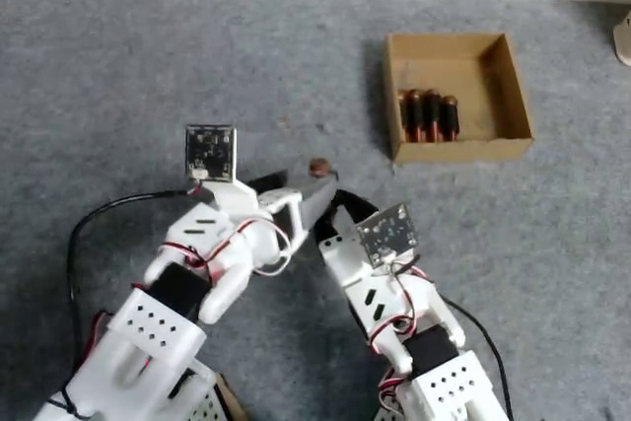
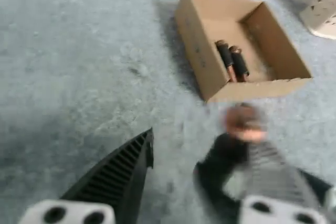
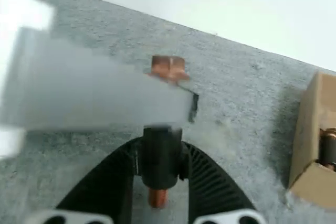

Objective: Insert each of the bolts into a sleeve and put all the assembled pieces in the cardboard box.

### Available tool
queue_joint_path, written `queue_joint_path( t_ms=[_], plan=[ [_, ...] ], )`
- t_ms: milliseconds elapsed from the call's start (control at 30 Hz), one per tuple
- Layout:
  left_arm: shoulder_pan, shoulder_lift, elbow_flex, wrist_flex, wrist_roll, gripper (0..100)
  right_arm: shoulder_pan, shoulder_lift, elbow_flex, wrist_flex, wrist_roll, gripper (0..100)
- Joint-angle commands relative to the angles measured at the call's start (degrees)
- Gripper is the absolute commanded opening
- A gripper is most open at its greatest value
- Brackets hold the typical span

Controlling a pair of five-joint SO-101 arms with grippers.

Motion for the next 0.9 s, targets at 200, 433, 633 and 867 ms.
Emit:
queue_joint_path(
  t_ms=[200, 433, 633, 867],
  plan=[
    [-14.81, 0.22, 5.23, 0.00, -0.44, 46, 2.15, -1.01, 5.67, -2.24, -0.44, 0.5],
    [-17.89, 0.22, 8.92, -0.26, -0.44, 46, 12.70, -1.01, 5.14, -2.59, -0.18, 0.5],
    [-18.07, 0.31, 9.19, -0.26, -0.44, 46, 17.71, -0.92, -0.40, -2.33, -0.09, 0.5],
    [-18.07, 0.31, 11.74, -3.69, -0.79, 46, 21.41, -0.84, -2.15, -2.24, 1.67, 0.5]
  ],
)
